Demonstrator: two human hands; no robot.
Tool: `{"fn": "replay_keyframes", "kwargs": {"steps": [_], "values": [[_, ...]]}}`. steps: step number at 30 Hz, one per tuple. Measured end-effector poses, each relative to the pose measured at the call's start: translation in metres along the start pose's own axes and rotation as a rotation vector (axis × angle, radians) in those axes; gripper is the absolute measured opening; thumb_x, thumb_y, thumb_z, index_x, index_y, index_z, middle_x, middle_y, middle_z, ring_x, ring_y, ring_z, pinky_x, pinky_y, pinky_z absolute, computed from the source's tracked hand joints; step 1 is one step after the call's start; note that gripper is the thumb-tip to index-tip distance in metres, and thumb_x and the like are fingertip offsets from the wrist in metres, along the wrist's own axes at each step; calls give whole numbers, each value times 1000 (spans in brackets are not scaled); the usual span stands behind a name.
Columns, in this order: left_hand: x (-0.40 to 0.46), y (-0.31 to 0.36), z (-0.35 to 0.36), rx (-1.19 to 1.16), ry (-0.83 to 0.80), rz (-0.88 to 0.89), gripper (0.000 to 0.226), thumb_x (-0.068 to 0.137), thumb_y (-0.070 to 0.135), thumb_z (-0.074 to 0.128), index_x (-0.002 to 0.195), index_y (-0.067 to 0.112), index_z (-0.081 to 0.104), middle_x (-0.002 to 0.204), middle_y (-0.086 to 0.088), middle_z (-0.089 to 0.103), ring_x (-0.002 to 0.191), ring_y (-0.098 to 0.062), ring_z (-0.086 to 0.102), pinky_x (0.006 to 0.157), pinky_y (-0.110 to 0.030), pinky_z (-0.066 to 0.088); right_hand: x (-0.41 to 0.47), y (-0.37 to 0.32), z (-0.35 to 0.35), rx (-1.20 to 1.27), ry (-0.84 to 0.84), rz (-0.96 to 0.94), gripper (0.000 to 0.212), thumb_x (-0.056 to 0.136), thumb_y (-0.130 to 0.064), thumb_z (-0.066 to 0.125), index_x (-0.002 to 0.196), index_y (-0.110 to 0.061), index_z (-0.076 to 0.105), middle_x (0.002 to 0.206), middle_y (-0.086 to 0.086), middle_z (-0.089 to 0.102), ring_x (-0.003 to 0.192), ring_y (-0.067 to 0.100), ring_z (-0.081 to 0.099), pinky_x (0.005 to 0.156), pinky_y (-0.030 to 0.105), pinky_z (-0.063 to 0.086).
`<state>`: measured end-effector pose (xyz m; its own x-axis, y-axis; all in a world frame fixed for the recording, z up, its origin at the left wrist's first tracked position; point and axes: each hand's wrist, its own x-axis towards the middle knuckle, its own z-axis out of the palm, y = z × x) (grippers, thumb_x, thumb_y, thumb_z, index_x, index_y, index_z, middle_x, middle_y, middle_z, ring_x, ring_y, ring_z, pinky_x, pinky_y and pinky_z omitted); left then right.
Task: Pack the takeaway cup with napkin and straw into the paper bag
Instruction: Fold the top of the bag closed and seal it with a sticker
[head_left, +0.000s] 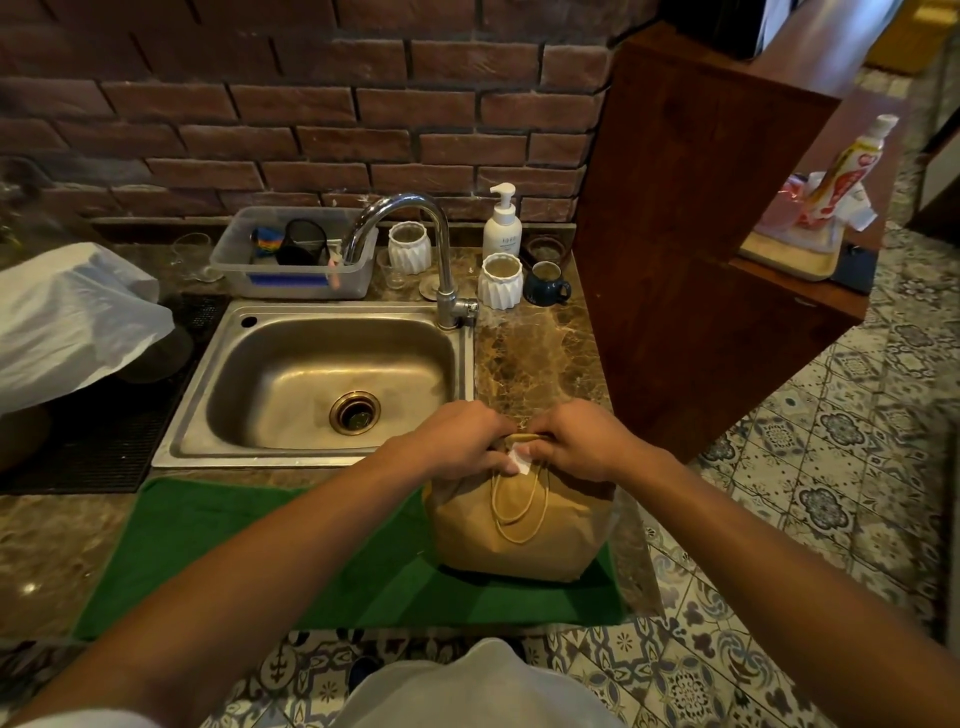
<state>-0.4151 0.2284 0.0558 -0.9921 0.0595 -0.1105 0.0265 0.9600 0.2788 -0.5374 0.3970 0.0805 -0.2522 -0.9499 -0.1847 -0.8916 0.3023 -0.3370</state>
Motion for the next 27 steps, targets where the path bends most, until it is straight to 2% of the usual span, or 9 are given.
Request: {"fn": "replay_keyframes", "kwargs": {"steps": [2, 5, 9, 14, 17, 23, 25, 27], "values": [[2, 1, -1, 0, -3, -1, 30, 87, 56, 69, 82, 32, 51, 69, 12, 50, 68, -14, 50, 54, -29, 27, -1, -2, -2, -23, 30, 1, 28, 98, -51, 58, 87, -28, 69, 77, -5, 64, 69, 17, 57, 65, 44, 52], [3, 1, -1, -17, -26, -1, 27, 88, 57, 68, 86, 31, 59, 74, 8, 59, 69, -15, 53, 54, -29, 30, 0, -9, -3, -98, 124, -57, 33, 96, -55, 58, 95, -26, 73, 85, -3, 70, 78, 19, 62, 65, 39, 51], [2, -2, -1, -12, -45, -30, 36, 87, 61, 66, 92, 25, 67, 74, 6, 60, 68, -17, 54, 57, -30, 34, 3, -16, 0, -152, 205, -123, 31, 98, -47, 57, 94, -20, 73, 88, 2, 71, 84, 24, 64, 67, 38, 49], [-3, -5, 1, -44, -64, -60, 43, 85, 62, 69, 91, 20, 68, 74, 5, 58, 68, -18, 54, 60, -35, 41, 4, -16, 3, -113, 136, -87, 23, 98, -42, 60, 99, -22, 72, 94, 1, 71, 88, 22, 64, 71, 37, 47], [-3, -7, 0, -52, -60, -60, 43, 85, 62, 69, 92, 19, 70, 73, 6, 59, 67, -16, 53, 57, -32, 37, 4, -12, -2, -110, 79, -59, 17, 97, -40, 62, 97, -24, 69, 93, -1, 70, 87, 23, 64, 72, 40, 51], [-2, -8, -2, -63, -41, -50, 39, 86, 62, 68, 88, 23, 67, 65, 14, 48, 61, -10, 47, 53, -31, 30, -3, 1, -8, -99, 23, 14, 29, 97, -51, 61, 104, -25, 73, 92, -3, 72, 84, 20, 64, 71, 39, 53], [-1, -7, -3, -56, -45, -45, 38, 85, 62, 68, 86, 25, 65, 64, 15, 48, 59, -4, 43, 52, -30, 28, -6, 5, -10, -78, 9, 21, 31, 96, -52, 61, 107, -26, 74, 93, -3, 74, 84, 19, 66, 72, 40, 54], [0, -5, -4, -44, -58, -41, 37, 86, 63, 67, 83, 26, 62, 67, 14, 50, 61, -5, 44, 52, -30, 28, -8, 10, -12, -69, -2, 32, 33, 96, -53, 62, 108, -25, 76, 94, -3, 75, 84, 19, 66, 72, 40, 53]]}}
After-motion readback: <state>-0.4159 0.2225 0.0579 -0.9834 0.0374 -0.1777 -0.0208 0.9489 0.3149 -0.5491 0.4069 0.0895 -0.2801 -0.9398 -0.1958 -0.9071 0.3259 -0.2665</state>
